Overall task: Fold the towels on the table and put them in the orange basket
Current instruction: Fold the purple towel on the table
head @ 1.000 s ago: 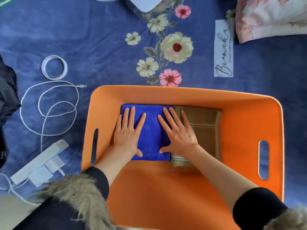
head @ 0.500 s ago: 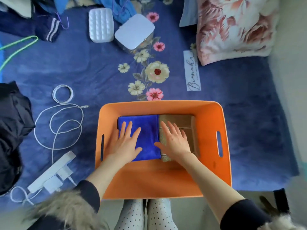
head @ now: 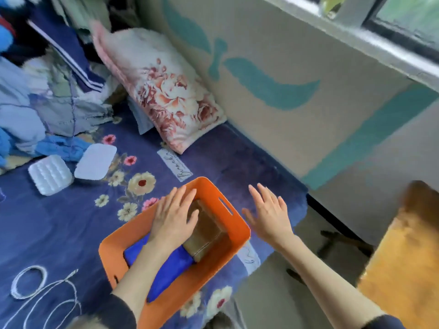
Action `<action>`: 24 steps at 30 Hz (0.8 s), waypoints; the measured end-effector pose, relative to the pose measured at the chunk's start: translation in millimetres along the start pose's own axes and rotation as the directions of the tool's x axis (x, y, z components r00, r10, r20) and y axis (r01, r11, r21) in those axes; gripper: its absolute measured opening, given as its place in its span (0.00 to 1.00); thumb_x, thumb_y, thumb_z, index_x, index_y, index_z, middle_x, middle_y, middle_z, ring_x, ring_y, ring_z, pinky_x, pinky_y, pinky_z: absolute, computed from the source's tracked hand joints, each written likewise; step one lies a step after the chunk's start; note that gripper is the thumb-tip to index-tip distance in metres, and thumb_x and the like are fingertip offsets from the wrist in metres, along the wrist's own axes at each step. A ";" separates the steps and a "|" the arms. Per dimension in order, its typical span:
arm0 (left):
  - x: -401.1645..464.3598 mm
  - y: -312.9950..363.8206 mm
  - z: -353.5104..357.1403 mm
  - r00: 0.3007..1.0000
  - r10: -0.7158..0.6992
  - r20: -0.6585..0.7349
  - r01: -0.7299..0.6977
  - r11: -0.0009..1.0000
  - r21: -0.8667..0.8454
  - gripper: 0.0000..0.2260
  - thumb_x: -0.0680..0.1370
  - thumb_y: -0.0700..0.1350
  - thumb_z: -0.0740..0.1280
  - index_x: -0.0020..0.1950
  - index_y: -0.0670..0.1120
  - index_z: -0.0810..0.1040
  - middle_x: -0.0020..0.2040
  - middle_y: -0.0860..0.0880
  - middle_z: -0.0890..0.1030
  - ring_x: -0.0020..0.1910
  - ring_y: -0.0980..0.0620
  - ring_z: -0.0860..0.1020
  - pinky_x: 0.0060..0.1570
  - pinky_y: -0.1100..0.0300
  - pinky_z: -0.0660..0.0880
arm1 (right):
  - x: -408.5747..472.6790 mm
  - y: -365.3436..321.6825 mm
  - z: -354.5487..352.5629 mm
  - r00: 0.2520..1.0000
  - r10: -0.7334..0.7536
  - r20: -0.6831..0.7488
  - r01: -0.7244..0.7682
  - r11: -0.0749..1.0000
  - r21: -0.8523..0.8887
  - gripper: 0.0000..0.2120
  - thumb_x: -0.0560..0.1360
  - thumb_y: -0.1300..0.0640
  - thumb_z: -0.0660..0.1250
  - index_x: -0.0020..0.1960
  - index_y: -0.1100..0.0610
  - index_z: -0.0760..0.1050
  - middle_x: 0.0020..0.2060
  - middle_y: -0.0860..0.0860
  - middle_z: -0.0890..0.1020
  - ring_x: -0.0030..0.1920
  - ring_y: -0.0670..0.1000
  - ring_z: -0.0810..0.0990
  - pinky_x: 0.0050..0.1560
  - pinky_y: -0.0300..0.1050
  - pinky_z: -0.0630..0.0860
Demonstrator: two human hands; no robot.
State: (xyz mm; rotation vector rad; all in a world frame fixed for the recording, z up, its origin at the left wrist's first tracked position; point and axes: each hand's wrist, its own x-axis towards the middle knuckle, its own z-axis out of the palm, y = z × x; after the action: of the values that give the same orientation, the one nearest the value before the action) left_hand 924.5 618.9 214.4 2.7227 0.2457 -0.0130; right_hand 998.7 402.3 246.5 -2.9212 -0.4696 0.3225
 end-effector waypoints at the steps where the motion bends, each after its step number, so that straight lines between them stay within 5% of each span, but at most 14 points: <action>1: 4.2 13.2 -5.0 0.998 0.062 0.001 -0.062 0.998 0.002 0.28 0.73 0.56 0.51 0.69 0.47 0.71 0.68 0.44 0.72 0.68 0.41 0.70 0.65 0.42 0.65 | -14.6 9.2 -8.6 0.998 0.051 -0.028 -0.051 0.999 0.008 0.30 0.78 0.43 0.56 0.76 0.50 0.51 0.76 0.51 0.54 0.76 0.52 0.53 0.73 0.56 0.50; 6: 6.6 95.4 -18.0 0.913 0.407 0.028 -0.407 0.912 0.046 0.25 0.72 0.53 0.55 0.63 0.46 0.77 0.61 0.43 0.79 0.60 0.41 0.77 0.57 0.41 0.72 | -97.0 54.5 -40.8 0.943 0.304 -0.133 -0.298 0.952 0.062 0.30 0.78 0.43 0.57 0.76 0.51 0.53 0.76 0.52 0.56 0.75 0.53 0.55 0.72 0.57 0.51; 9: -12.2 151.3 -13.6 0.819 0.570 0.068 -0.573 0.819 0.036 0.24 0.72 0.53 0.55 0.62 0.46 0.78 0.59 0.43 0.80 0.58 0.42 0.79 0.54 0.41 0.73 | -151.7 79.7 -51.8 0.854 0.459 -0.246 -0.437 0.888 0.142 0.30 0.76 0.42 0.57 0.75 0.53 0.59 0.73 0.54 0.63 0.73 0.55 0.61 0.70 0.59 0.57; 12: -41.2 203.3 -1.7 0.693 0.711 0.119 -0.714 0.700 -0.016 0.23 0.73 0.53 0.55 0.61 0.45 0.78 0.59 0.43 0.80 0.57 0.42 0.79 0.53 0.41 0.74 | -216.8 101.3 -54.6 0.764 0.601 -0.234 -0.573 0.799 0.181 0.29 0.78 0.43 0.55 0.76 0.51 0.52 0.75 0.52 0.57 0.75 0.51 0.55 0.72 0.55 0.51; 19: -151.4 322.4 30.2 0.307 0.932 0.191 -0.935 0.333 -0.125 0.23 0.73 0.54 0.55 0.61 0.45 0.78 0.58 0.44 0.80 0.57 0.42 0.79 0.52 0.44 0.75 | -414.4 122.5 -42.5 0.410 0.874 -0.261 -0.818 0.479 0.319 0.28 0.80 0.43 0.53 0.76 0.49 0.49 0.76 0.50 0.54 0.76 0.50 0.52 0.74 0.53 0.47; 24: -277.1 382.5 46.5 0.006 0.984 0.178 -0.969 0.050 -0.244 0.25 0.76 0.56 0.53 0.67 0.47 0.72 0.65 0.44 0.75 0.66 0.43 0.72 0.61 0.45 0.71 | -567.3 96.7 -16.9 0.104 0.966 -0.238 -0.895 0.195 0.402 0.28 0.79 0.44 0.54 0.76 0.50 0.50 0.76 0.51 0.56 0.75 0.50 0.53 0.73 0.53 0.48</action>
State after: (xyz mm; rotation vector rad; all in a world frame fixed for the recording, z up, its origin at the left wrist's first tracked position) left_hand 719.4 208.3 334.9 2.1021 -1.8027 -0.0237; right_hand 504.6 125.0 348.9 -2.4751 1.5530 -0.2311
